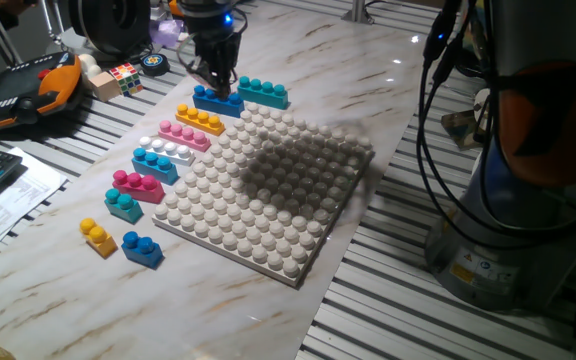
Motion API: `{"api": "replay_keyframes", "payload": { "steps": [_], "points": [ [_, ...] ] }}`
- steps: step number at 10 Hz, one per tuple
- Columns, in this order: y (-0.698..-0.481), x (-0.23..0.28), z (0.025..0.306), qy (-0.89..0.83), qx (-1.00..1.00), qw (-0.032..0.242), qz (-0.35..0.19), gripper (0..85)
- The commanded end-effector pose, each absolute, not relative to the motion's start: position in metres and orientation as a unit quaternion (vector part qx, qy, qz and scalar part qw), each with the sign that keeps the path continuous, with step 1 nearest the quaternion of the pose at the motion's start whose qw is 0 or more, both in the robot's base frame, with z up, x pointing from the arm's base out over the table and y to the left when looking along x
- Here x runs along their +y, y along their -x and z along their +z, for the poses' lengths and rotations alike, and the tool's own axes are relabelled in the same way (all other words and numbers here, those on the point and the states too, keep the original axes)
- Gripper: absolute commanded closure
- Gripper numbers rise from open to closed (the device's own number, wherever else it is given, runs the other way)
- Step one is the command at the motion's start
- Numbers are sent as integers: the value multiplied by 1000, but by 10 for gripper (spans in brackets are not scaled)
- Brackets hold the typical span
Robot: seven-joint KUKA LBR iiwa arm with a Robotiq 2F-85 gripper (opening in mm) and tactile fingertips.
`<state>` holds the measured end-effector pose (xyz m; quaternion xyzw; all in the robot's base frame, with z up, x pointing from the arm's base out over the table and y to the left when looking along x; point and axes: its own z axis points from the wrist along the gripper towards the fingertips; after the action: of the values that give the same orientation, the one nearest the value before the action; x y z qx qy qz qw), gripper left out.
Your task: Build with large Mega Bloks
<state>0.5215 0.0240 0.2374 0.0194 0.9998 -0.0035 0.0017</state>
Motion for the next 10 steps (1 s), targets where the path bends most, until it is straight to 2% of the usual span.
{"api": "replay_keyframes", "payload": {
  "steps": [1,3,7,10],
  "points": [
    [-523,31,241,-23,1000,-3,-3,843],
    [-522,33,243,-22,1000,1,-15,843],
    [-522,-7,224,1,1000,16,-16,843],
    [-524,-18,213,-8,1000,11,-8,843]
  ]
}}
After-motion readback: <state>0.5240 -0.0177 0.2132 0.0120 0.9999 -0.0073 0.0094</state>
